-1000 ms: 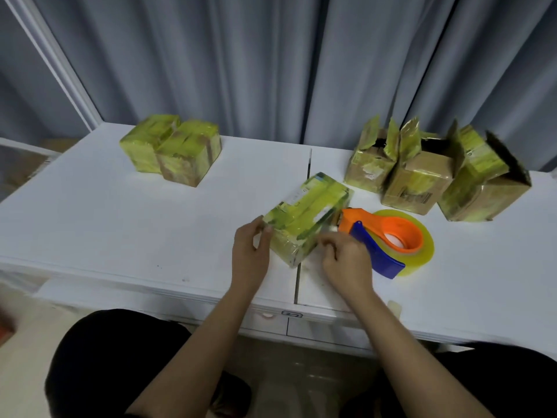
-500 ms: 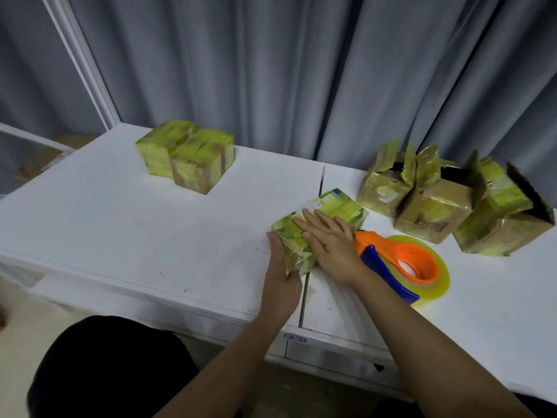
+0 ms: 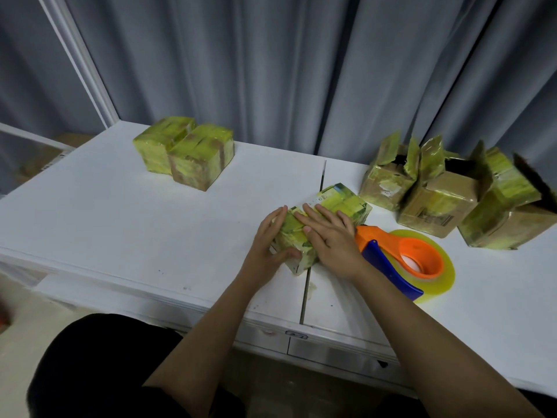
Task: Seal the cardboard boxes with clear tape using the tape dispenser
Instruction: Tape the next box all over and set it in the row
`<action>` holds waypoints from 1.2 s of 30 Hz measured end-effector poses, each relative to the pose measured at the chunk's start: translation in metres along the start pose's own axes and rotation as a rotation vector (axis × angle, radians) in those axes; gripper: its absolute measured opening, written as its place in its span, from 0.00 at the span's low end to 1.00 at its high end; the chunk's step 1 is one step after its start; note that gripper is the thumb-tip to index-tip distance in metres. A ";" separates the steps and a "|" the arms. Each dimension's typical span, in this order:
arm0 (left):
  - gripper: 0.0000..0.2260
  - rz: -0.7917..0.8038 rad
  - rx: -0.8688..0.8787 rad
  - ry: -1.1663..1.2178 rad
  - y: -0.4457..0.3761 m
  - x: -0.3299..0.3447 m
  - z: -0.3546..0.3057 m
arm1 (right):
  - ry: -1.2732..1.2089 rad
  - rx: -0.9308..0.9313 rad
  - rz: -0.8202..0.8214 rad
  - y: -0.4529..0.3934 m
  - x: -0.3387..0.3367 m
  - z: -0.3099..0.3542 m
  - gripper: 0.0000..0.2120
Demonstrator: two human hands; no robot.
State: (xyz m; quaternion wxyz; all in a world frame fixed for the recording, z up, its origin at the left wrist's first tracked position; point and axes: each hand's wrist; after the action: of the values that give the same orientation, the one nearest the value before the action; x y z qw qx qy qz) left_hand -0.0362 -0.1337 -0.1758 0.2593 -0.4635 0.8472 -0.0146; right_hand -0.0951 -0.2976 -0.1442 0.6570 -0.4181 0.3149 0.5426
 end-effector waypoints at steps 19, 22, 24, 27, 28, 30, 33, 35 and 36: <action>0.35 0.061 -0.087 -0.419 0.065 0.047 -0.038 | -0.005 0.021 0.012 0.001 -0.001 -0.001 0.19; 0.38 -0.066 -0.160 -0.401 0.046 0.030 -0.042 | -0.002 0.026 0.025 0.001 -0.003 0.001 0.18; 0.45 -0.070 -0.186 -0.361 0.029 0.030 -0.035 | -0.001 0.032 0.026 0.001 -0.004 0.003 0.18; 0.49 -0.024 -0.272 -0.211 0.021 0.045 -0.027 | -0.001 0.037 0.061 0.000 -0.006 0.003 0.18; 0.46 -0.049 -0.276 -0.227 0.023 0.049 -0.029 | -0.003 0.040 0.077 0.000 -0.007 0.003 0.18; 0.47 -0.047 -0.346 -0.287 0.028 0.054 -0.032 | -0.010 0.047 0.122 -0.001 -0.010 0.002 0.19; 0.46 -0.071 -0.303 -0.475 0.033 0.046 -0.029 | 0.012 0.049 0.174 -0.001 -0.013 0.003 0.19; 0.50 -0.010 -0.248 -0.633 0.033 0.032 -0.030 | 0.029 0.047 0.193 -0.001 -0.015 0.003 0.20; 0.55 -0.006 -0.231 -0.646 0.033 0.026 -0.029 | 0.024 0.047 0.192 -0.001 -0.015 0.004 0.20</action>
State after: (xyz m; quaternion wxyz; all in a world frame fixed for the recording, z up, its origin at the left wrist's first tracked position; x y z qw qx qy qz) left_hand -0.0864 -0.1418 -0.1711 0.4600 -0.4729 0.7160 0.2284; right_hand -0.0972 -0.3010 -0.1295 0.6079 -0.3770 0.3738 0.5904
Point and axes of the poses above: each hand's wrist, its own y-axis away from the middle knuckle, its own x-axis out of the palm, z = x × y, and after that the axes turned 1 degree about z, right-handed
